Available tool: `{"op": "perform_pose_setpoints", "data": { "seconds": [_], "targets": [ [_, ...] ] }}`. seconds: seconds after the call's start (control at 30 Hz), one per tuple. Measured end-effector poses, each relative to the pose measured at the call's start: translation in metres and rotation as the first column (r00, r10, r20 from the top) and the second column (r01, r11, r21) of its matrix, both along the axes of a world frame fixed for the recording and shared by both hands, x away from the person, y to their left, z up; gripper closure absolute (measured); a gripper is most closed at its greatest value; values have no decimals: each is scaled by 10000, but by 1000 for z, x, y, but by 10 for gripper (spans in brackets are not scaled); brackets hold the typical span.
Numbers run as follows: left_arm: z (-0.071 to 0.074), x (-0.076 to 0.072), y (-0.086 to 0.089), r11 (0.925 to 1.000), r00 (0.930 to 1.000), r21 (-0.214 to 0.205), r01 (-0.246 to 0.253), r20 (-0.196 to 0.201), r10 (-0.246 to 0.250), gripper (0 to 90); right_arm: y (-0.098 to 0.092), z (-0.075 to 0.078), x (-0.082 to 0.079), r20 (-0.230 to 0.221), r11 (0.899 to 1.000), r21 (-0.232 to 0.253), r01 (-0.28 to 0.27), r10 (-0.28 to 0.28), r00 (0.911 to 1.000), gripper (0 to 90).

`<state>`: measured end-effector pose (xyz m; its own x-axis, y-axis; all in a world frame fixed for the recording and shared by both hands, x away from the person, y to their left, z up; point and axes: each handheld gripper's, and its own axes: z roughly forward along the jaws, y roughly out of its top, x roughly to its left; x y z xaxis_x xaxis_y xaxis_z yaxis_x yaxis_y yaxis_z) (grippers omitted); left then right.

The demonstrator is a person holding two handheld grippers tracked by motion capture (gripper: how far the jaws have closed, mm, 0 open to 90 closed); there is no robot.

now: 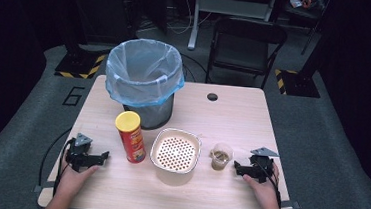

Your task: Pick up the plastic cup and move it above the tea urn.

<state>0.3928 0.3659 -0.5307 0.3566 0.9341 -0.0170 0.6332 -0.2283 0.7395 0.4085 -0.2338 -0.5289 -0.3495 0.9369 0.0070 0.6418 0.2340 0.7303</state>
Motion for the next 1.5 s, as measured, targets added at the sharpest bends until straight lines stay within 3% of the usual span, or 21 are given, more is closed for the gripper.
{"op": "perform_pose_setpoints", "data": {
  "seconds": [0.63,1.13,1.3,1.37,1.5],
  "targets": [
    [0,-3,-1,10000,10000,3,-6,46,6,121,0,0,-1,20,10000,-9,-33,33,10000,57],
    [0,-3,-1,10000,10000,7,-5,44,5,121,-2,1,-4,139,9999,90,-62,61,9999,147],
    [0,-3,-1,10000,10000,-4,-11,47,11,121,-3,7,-8,-78,9998,-16,-220,220,9997,341],
    [0,-3,-1,10000,10000,4,-7,45,7,121,-1,11,-8,-308,9995,204,-245,252,9992,347],
    [0,-3,0,10000,10000,22,1,48,-1,121,-4,24,-13,-267,9980,527,-342,356,9990,360]
  ]
}}
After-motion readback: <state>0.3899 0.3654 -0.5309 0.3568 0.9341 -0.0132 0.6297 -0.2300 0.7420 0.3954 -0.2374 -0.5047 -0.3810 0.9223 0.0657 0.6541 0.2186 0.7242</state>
